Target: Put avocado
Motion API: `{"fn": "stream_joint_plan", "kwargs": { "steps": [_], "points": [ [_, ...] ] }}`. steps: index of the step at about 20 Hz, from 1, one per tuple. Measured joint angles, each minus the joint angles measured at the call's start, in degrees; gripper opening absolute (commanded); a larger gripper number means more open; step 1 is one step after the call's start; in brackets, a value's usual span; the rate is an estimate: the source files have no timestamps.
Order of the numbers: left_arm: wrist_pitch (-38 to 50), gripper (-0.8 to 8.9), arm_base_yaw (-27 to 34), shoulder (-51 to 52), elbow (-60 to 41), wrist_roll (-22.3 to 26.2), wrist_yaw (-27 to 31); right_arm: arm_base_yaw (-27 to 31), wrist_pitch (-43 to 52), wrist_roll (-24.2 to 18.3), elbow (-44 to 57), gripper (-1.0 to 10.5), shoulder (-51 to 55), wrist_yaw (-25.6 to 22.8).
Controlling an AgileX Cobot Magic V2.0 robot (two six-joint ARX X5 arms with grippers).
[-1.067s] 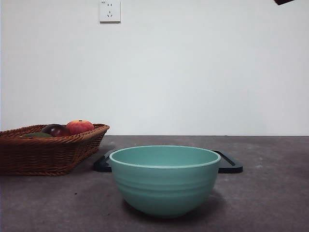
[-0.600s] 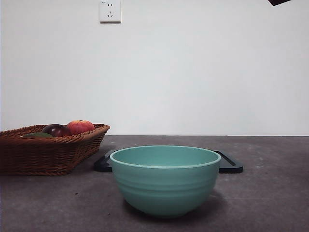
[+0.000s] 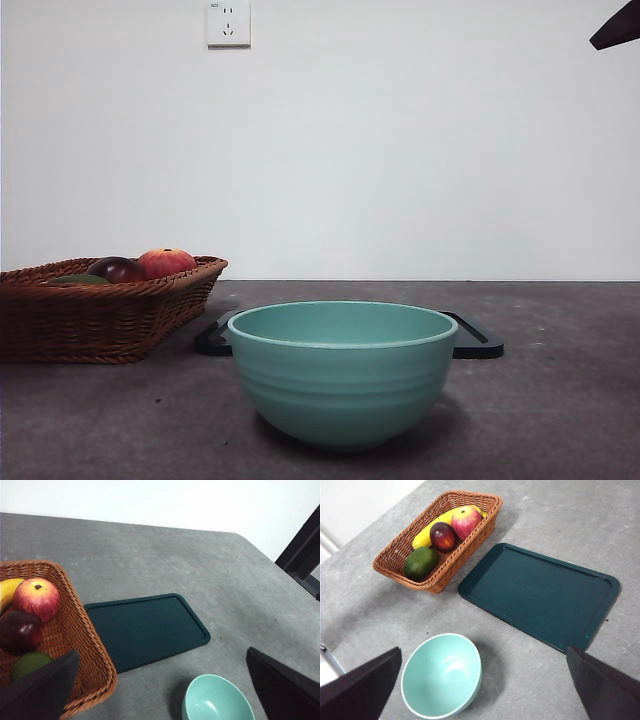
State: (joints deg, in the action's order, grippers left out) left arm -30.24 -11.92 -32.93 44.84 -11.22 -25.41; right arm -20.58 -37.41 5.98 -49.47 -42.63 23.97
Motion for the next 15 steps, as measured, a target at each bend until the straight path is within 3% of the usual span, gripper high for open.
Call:
{"fn": "stream_joint_plan", "kwargs": {
  "steps": [7, 15],
  "points": [
    [-5.92, 6.14, 0.02, -1.07, 0.42, -0.26, 0.31, 0.0, 0.0, 0.31, 0.0, 5.7, 0.0, 0.04],
    [-14.62, 6.1, 0.04, -17.09, 6.69, -0.24, 10.49, 0.0, 0.0, 0.46, 0.0, 5.8, 0.0, 0.04]
  ]
}}
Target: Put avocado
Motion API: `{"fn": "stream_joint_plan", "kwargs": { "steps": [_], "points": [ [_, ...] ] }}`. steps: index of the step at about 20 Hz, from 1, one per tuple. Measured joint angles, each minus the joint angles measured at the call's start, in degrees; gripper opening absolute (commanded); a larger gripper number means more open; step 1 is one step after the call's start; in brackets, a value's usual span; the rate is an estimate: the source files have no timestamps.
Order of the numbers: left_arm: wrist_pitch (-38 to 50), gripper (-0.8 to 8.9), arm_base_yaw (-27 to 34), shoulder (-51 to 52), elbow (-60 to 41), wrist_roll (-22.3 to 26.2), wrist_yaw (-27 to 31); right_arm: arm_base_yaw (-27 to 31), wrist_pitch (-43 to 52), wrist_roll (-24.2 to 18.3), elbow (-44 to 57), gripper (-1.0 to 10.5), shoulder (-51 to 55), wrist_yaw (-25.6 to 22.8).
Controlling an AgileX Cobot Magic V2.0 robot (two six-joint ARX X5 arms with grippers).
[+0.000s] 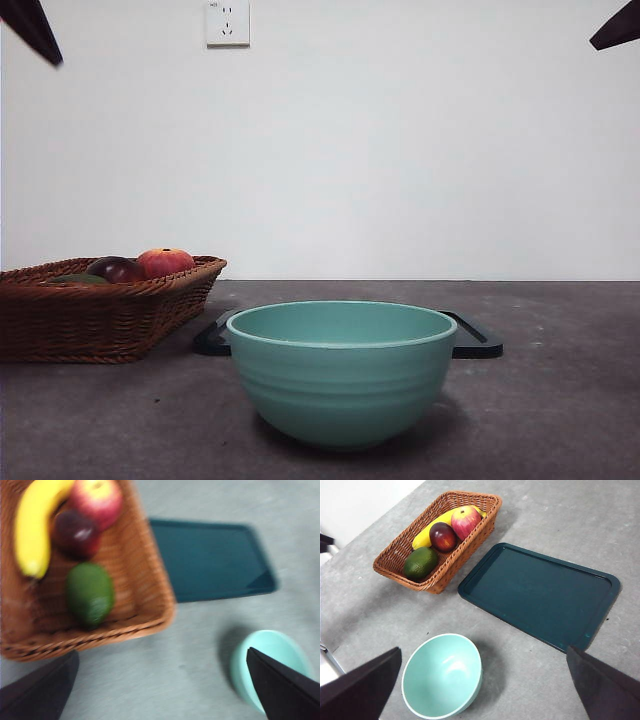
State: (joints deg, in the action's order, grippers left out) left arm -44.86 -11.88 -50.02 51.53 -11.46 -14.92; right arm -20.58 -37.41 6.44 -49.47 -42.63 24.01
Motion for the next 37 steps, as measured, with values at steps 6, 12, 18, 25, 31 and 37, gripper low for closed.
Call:
{"fn": "stream_joint_plan", "kwargs": {
  "steps": [6, 12, 18, 25, 31, 37],
  "points": [
    [0.44, 5.58, 0.0, -17.59, 7.3, 3.89, 5.86, 0.0, -0.02, 0.0, 0.0, 5.7, 0.0, 0.02],
    [0.87, 5.59, 0.0, -33.73, 12.96, 6.49, 7.52, 0.0, -0.44, 0.0, 0.0, 5.7, 0.0, 0.0],
    [3.04, 5.59, 0.07, -45.0, 17.55, 7.78, 9.09, 0.0, -1.51, 0.0, 0.0, 5.7, 0.0, 0.0],
    [4.52, 4.52, 0.63, -51.19, 17.81, 7.8, 9.07, 0.0, -2.25, 0.0, 0.0, 5.8, 0.0, 0.0],
    [4.24, 2.39, 0.76, -51.19, 18.1, 7.96, 9.11, 0.0, -2.25, 0.0, 0.0, 5.8, 0.0, 0.0],
    [-4.42, 2.39, 0.76, -50.01, 24.02, 7.89, 8.46, 0.0, -2.25, 0.0, 0.0, 5.7, 0.0, 0.02]
  ]
}}
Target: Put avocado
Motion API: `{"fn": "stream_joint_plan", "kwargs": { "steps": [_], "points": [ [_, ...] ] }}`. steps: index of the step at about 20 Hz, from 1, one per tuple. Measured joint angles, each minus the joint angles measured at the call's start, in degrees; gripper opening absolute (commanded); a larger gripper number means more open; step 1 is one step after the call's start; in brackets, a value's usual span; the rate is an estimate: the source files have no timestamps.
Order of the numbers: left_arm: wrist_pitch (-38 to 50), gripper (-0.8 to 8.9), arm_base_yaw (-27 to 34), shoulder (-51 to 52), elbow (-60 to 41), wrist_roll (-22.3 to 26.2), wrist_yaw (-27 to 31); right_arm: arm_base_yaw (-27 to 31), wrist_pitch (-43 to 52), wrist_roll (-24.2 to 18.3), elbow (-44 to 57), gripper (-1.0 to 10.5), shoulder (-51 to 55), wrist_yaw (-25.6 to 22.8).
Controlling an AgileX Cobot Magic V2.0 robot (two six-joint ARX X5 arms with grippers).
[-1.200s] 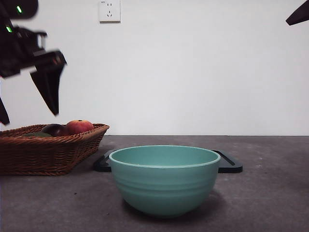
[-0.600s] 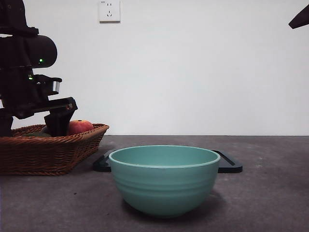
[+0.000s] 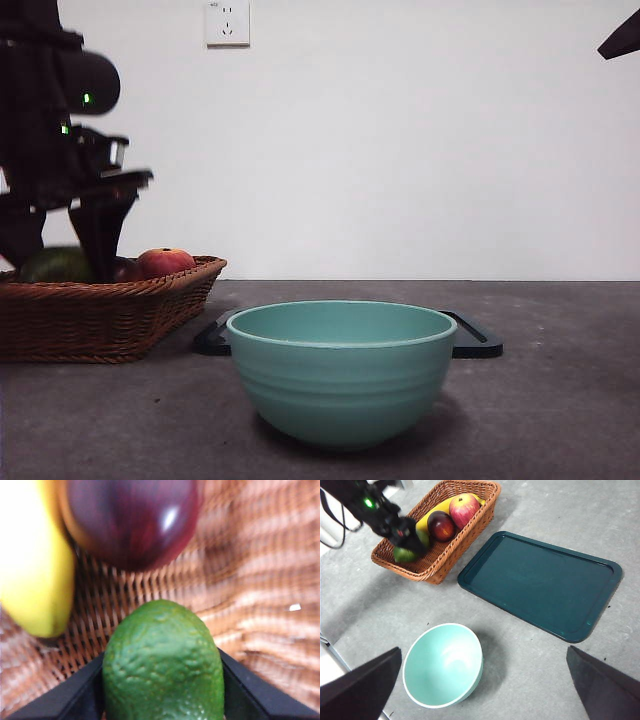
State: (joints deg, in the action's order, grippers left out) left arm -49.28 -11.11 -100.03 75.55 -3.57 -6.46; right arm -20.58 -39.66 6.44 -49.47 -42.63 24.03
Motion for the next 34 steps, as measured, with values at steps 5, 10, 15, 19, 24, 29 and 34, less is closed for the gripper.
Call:
{"fn": "stream_joint_plan", "kwargs": {
  "steps": [5, 10, 15, 19, 24, 29, 34],
  "points": [
    [-4.76, 2.4, -2.32, 9.66, 0.15, -0.68, -3.74, 0.0, 0.0, 0.0, 0.0, 5.8, 0.0, 0.0],
    [-7.8, 2.4, -9.92, 16.35, 0.15, -2.97, -7.15, 0.0, 0.0, 0.0, 0.0, 5.8, 0.0, -0.02],
    [-7.26, 2.4, -20.85, 17.49, 0.15, -5.68, -7.41, 0.0, 0.0, 0.02, 0.0, 5.8, 0.0, -0.04],
    [-2.73, 2.4, -29.44, 16.11, 0.15, -8.11, -7.43, 0.0, 0.0, 0.0, 0.0, 5.7, 0.0, -0.04],
    [1.01, 2.39, -36.44, 10.88, 0.15, -10.08, -7.39, 0.0, 0.02, 0.0, 0.0, 5.7, 0.0, -0.04],
    [2.84, 2.39, -39.58, 3.41, 0.15, -10.08, -3.93, 0.0, 0.02, 0.0, 0.0, 5.7, 0.0, -0.04],
    [5.57, 2.39, -40.59, -1.68, 0.13, -9.55, -2.6, 0.0, 0.04, 0.0, 0.0, 5.7, 0.0, -0.04]
  ]
}}
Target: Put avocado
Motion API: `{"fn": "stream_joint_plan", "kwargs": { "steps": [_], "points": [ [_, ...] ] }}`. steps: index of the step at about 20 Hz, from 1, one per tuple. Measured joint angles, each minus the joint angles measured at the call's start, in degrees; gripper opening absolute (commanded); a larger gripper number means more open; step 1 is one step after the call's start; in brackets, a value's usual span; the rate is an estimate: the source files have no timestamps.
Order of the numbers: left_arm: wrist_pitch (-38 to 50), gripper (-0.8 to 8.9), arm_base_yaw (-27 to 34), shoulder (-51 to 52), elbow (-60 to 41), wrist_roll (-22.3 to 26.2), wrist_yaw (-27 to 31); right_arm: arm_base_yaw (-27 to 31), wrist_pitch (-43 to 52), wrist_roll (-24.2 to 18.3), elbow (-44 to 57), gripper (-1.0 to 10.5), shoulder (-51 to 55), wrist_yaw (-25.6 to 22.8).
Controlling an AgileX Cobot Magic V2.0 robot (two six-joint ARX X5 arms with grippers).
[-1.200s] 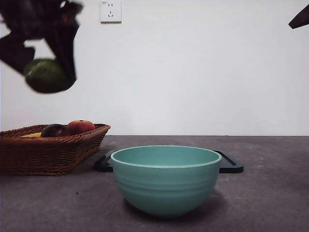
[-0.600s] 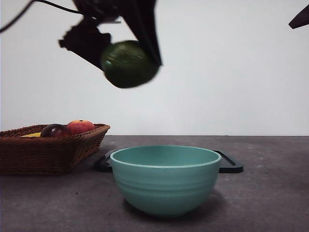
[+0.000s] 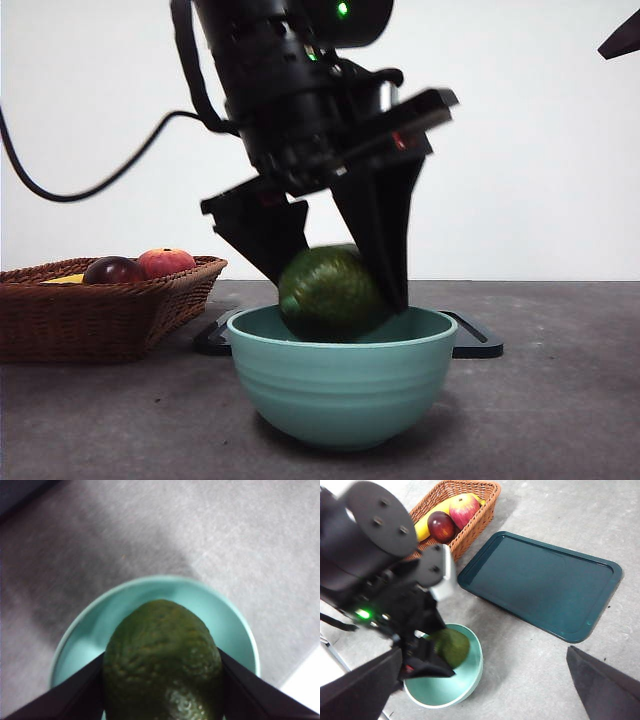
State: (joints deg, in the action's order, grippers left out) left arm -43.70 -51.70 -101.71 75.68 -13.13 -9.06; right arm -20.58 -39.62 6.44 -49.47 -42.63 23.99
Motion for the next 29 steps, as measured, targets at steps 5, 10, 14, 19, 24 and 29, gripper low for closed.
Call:
{"fn": "stream_joint_plan", "kwargs": {
  "steps": [5, 10, 14, 19, 24, 29],
  "points": [
    [0.42, 2.4, -0.17, -5.01, 0.0, 0.13, 0.35, 0.0, -0.02, 0.02, 0.0, 5.7, 0.0, -0.02],
    [1.22, 2.48, -0.9, -6.16, 0.0, 0.15, 0.37, 0.0, -0.02, 0.0, 0.0, 5.7, 0.0, 0.0],
    [1.11, 4.72, -1.38, -6.08, 0.0, 0.22, 0.26, 0.0, -0.02, 0.0, 0.0, 5.7, 0.0, -0.02],
    [-0.85, 5.09, -1.6, -0.85, 0.02, 0.59, 0.33, 0.0, 0.0, 0.0, 0.0, 5.8, 0.0, -0.02],
    [-4.85, 5.09, -1.6, 13.4, 0.02, 0.55, 3.58, 0.0, 0.0, 0.0, 0.0, 5.7, 0.0, -0.02],
    [-14.27, 4.98, -1.51, 27.89, 0.02, 1.51, 9.31, 0.0, -0.02, 0.0, 0.0, 5.8, 0.0, -0.02]
  ]
}}
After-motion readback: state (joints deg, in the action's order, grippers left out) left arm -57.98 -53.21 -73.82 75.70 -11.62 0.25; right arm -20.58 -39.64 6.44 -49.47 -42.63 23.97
